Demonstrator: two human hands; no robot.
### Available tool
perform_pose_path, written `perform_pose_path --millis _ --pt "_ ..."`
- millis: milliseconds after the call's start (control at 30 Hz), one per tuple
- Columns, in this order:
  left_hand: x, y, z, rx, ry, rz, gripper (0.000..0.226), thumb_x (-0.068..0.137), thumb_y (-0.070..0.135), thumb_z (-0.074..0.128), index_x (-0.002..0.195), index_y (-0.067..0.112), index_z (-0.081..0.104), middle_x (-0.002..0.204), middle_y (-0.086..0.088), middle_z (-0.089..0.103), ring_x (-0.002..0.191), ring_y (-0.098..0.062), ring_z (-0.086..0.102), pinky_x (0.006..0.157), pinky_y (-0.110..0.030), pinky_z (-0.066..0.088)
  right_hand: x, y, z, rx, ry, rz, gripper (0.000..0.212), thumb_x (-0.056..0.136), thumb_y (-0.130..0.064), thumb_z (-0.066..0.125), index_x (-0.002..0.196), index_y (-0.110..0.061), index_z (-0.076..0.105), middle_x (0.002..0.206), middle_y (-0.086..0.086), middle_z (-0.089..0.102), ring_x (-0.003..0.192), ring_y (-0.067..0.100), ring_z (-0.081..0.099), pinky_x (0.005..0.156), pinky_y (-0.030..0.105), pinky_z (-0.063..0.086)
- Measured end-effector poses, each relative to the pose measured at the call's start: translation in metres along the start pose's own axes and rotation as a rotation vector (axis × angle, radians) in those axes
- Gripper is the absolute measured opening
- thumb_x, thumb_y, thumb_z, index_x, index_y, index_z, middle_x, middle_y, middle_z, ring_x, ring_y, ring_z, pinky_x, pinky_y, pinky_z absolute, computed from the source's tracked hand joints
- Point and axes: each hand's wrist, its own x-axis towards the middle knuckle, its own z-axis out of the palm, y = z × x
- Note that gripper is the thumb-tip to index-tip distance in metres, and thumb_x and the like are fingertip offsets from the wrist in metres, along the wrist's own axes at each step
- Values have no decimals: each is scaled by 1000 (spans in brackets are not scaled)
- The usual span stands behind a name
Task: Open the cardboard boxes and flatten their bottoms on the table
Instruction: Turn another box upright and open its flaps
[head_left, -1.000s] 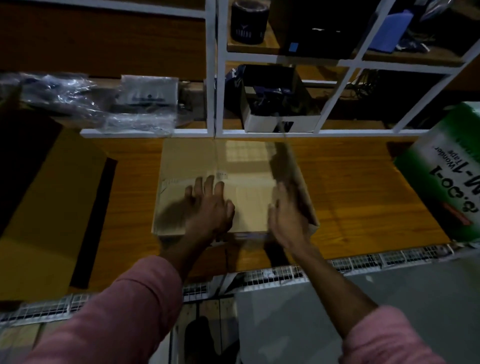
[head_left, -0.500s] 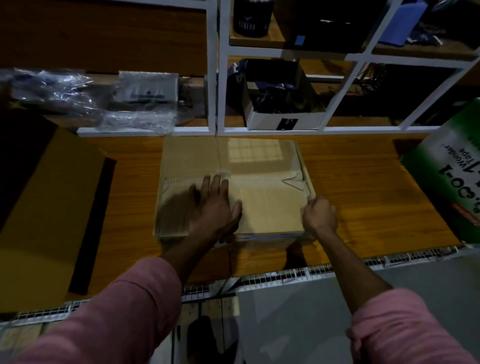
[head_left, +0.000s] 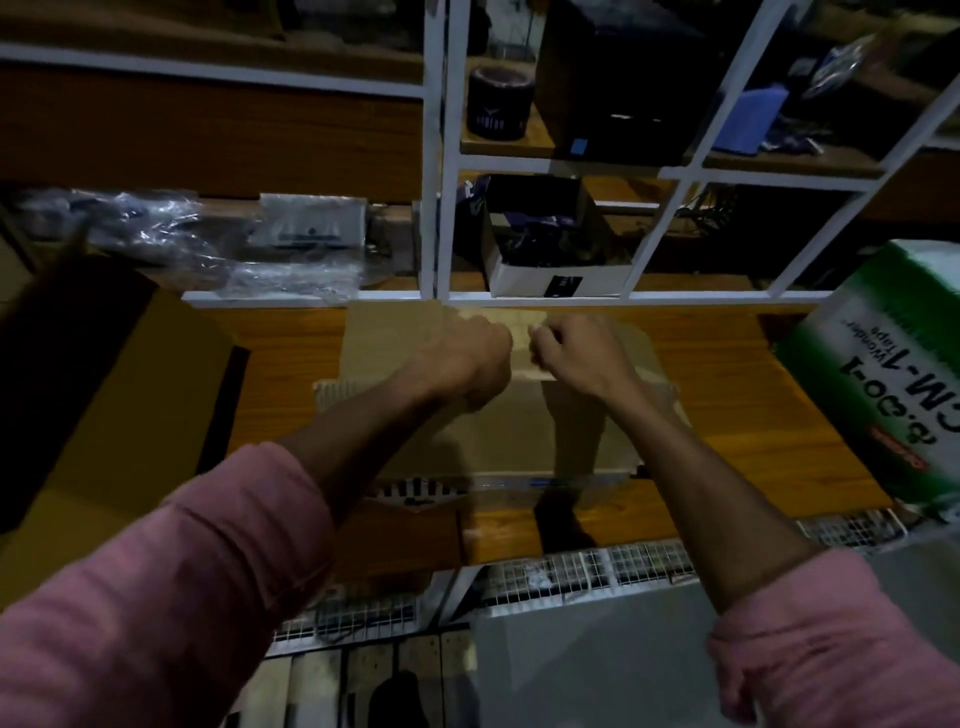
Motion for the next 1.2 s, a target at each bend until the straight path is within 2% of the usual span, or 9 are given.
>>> perform_pose_path --millis 133,300,400,533,667,733,900,1033,1200 --pt "-26 21 20 -298 -333 149 23 101 29 54 79 22 55 84 0 60 71 -14 53 71 -33 42 -13 -4 -5 -24 -673 224 20 96 -22 57 97 -12 74 94 5 76 82 17 74 75 41 62" --pt "-56 37 111 -250 -395 144 38 102 29 55 134 8 52 131 -16 60 116 -31 58 93 -39 47 -75 21 41 -110 -891 144 27 93 -22 60 119 -23 66 114 3 69 102 23 64 91 42 54" --pt "-76 27 144 -85 -170 204 44 100 24 59 139 7 48 128 -16 59 114 -31 58 90 -40 46 -110 34 62 -167 -749 119 56 90 -24 66 142 -31 48 129 -1 62 121 23 55 108 50 38" --pt "-82 24 163 -69 14 145 36 100 17 53 136 10 49 115 -13 64 99 -32 63 71 -36 44 -128 36 88 -212 -433 97 41 91 -24 64 130 -35 57 125 -4 65 120 22 54 104 46 32" --pt "-68 24 159 -150 -89 146 28 104 28 52 122 7 56 113 -14 65 101 -28 61 76 -35 46 -123 44 89 -126 -473 102 32 93 -22 60 121 -38 60 114 -6 67 113 20 56 101 46 33" --pt "-65 23 159 -132 -192 103 45 105 47 43 125 8 56 127 -18 61 126 -35 52 94 -45 45 -123 48 91 -96 -462 98 27 93 -25 61 115 -40 60 109 -9 66 111 19 55 100 45 33" --pt "-67 -5 151 -155 -11 -123 65 103 62 26 146 16 43 168 -13 11 155 -36 -1 111 -69 26 -126 52 91 -63 -459 101 32 92 -23 60 119 -39 61 110 -9 66 110 18 54 100 44 32" --pt "-66 -61 149 -74 118 -317 64 100 61 29 150 22 33 170 -9 -2 152 -39 -18 110 -73 -16 -126 54 88 -73 -477 85 39 91 -20 60 126 -37 60 116 -7 65 114 19 53 100 44 32" --pt "-79 -105 167 -383 51 -539 69 100 30 54 157 12 19 167 -11 1 149 -45 12 117 -60 26 -123 50 91 -128 -508 92 40 86 -25 68 123 -38 57 119 -8 62 116 18 52 99 43 32"
